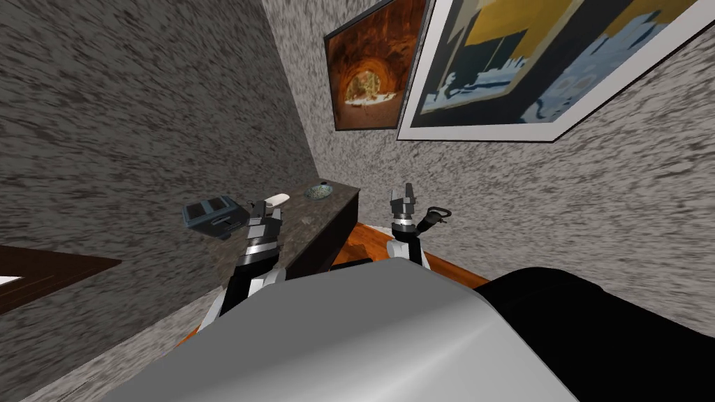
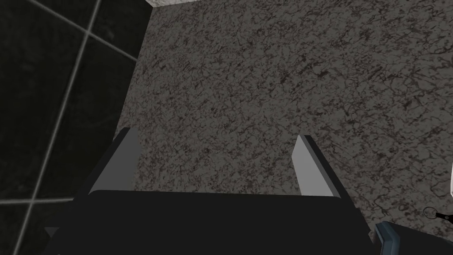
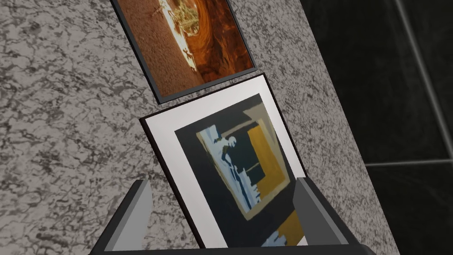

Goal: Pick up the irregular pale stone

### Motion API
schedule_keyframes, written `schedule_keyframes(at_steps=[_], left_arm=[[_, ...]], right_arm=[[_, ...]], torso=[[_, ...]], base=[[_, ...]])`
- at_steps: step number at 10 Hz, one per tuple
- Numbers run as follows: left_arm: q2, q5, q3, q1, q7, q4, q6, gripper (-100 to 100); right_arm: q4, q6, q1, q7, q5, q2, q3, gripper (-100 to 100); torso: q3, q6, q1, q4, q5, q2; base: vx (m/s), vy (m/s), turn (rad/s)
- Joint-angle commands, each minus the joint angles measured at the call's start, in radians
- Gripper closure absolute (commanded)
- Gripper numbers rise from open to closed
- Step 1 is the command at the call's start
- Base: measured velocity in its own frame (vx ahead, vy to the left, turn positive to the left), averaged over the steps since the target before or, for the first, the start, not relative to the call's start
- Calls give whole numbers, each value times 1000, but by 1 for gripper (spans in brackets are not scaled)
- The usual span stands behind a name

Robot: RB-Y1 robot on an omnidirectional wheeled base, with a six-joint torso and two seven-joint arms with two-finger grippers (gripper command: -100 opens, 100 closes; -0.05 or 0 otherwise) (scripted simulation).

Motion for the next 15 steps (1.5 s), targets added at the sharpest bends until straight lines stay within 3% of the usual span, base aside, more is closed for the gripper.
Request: schedule_keyframes(at_steps=[1, 2, 3, 4, 5, 6, 7, 8, 9, 10, 11, 12, 13, 14, 15], left_arm=[[17, 22, 45, 2, -9, -4, 50, -100], [17, 22, 45, 2, -9, -4, 73, -100], [25, 37, 74, 7, -17, -13, 102, -100], [25, 37, 74, 7, -17, -13, 122, -100], [31, 52, 104, 12, -25, -22, 160, -100], [31, 52, 104, 12, -25, -22, 175, -100], [36, 69, 137, 17, -34, -32, 213, -100], [36, 69, 137, 17, -34, -32, 230, -100], [41, 86, 170, 23, -44, -42, 263, -100], [41, 86, 170, 23, -44, -42, 288, -100], [45, 103, 204, 30, -53, -53, 328, -100], [45, 103, 204, 30, -53, -53, 348, -100], [49, 122, 238, 37, -63, -63, 384, -100], [49, 122, 238, 37, -63, -63, 410, -100], [52, 141, 272, 45, -73, -72, 442, -100]], right_arm=[[0, 0, 0, 0, 0, 0, 0, 0], [0, 0, 0, 0, 0, 0, 0, 0], [0, 0, 0, 0, 0, 0, 0, 0], [0, 0, 0, 0, 0, 0, 0, 0], [0, 0, 0, 0, 0, 0, 0, 0], [0, 0, 0, 0, 0, 0, 0, 0], [0, 0, 0, 0, 0, 0, 0, 0], [0, 0, 0, 0, 0, 0, 0, 0], [0, 0, 0, 0, 0, 0, 0, 0], [0, 0, 0, 0, 0, 0, 0, 0], [0, 0, 0, 0, 0, 0, 0, 0], [0, 0, 0, 0, 0, 0, 0, 0], [0, 0, 0, 0, 0, 0, 0, 0], [0, 0, 0, 0, 0, 0, 0, 0], [0, 0, 0, 0, 0, 0, 0, 0]], torso=[[0, 0, 0, 0, 0, 0], [0, 0, 0, 0, 0, 0], [0, 0, 0, 0, 0, 0], [0, 0, 0, 0, 0, 0], [0, 0, 0, 0, 0, 0], [0, 0, 0, 0, 0, 0], [0, 0, 0, 0, 0, 0], [0, 0, 0, 0, 0, 0], [0, -1, 0, 0, 0, 0], [0, 0, 0, 0, 0, 0], [0, 0, 0, 0, 0, 0], [0, 0, 0, 0, 0, 0], [0, -1, 0, 0, 0, 0], [0, 0, 0, 0, 0, 0], [0, 0, 0, 0, 0, 0]], base=[[-18, -7, -195], [-13, -3, -52], [-13, -6, -118], [-11, -1, -65], [-14, -7, -143], [-13, -4, -78], [-13, -6, -153], [-11, -1, -71], [-14, -5, -144], [-12, -3, -79], [-12, -9, -152], [-10, -4, -96], [-10, -8, -144], [-8, -5, -102], [-7, -8, -212]])
